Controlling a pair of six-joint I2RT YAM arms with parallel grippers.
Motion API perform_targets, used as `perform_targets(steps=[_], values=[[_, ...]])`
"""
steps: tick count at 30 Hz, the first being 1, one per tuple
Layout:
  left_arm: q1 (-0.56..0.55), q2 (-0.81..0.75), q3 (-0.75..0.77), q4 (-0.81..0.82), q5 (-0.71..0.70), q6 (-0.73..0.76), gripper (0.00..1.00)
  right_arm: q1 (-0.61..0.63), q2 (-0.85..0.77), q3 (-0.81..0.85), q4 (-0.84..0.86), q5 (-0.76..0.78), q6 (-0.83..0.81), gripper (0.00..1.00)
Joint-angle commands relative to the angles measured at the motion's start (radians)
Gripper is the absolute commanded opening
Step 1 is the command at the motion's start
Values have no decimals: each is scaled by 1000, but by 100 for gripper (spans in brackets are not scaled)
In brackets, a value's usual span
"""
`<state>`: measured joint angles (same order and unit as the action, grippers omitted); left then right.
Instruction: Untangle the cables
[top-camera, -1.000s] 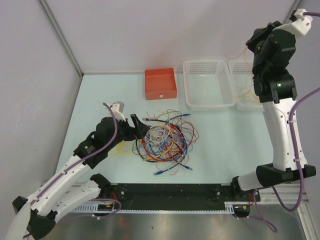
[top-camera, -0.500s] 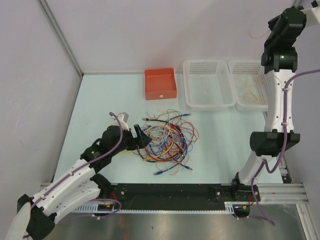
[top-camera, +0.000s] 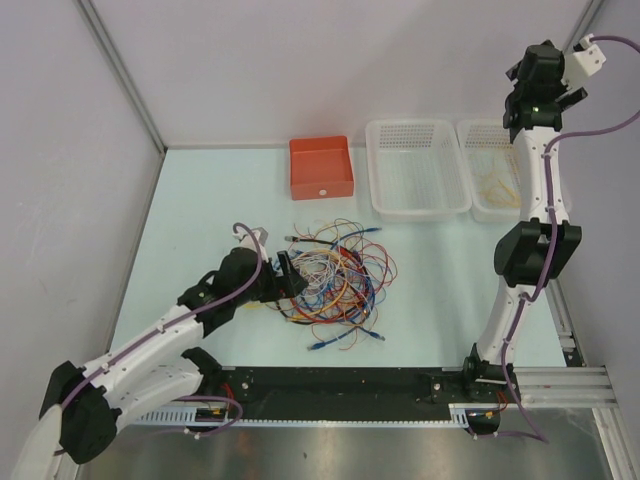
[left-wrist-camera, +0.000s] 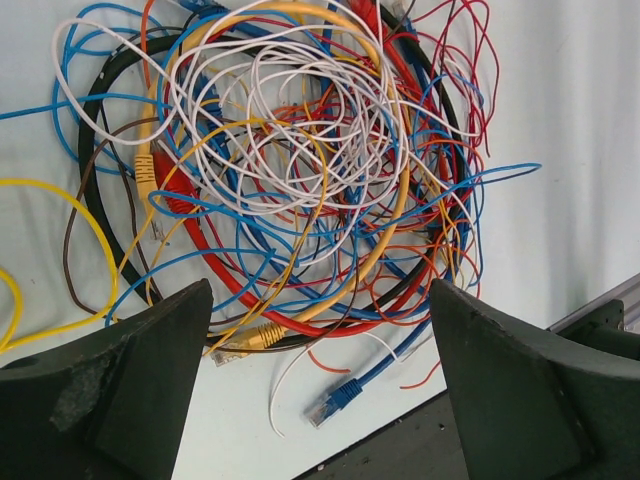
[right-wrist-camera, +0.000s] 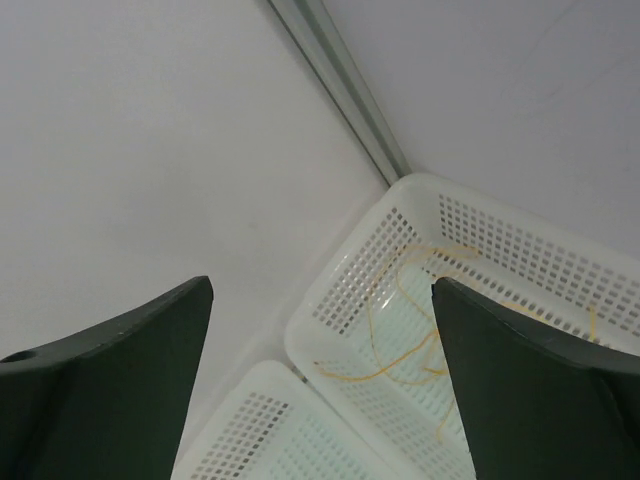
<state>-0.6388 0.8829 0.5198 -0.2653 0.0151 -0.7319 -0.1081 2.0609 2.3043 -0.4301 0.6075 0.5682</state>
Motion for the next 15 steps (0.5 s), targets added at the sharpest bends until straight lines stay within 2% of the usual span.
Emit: perform_targets(steps=[1, 5, 7, 9, 10, 11, 13, 14, 15], values=[[-1, -2, 23, 34, 22, -20, 94, -11, -38, 38, -16, 15, 83, 100], [-1, -47, 35, 5, -6, -15, 94, 11, -108, 59, -44, -93, 170, 100], [-1, -65, 54, -12, -12, -9, 94, 59, -143, 58, -65, -127, 189, 100], [-1, -88, 66, -40, -64, -6, 93, 141, -229, -26, -68, -179, 179, 100], [-1, -97, 80, -49, -70, -4, 94, 171, -266, -102, -52, -192, 171, 100], [-1, -111, 85, -69, -76, -4, 94, 206, -321, -278, 35, -239, 144, 100], [-1, -127, 97, -89, -90, -4, 93, 322, -488, -507, 163, -268, 102, 100], [-1, -143, 100, -107, -95, -3, 93, 362, -539, -608, 286, -306, 58, 100], [-1, -153, 103, -118, -101, -3, 93, 399, -615, -788, 330, -325, 44, 100]])
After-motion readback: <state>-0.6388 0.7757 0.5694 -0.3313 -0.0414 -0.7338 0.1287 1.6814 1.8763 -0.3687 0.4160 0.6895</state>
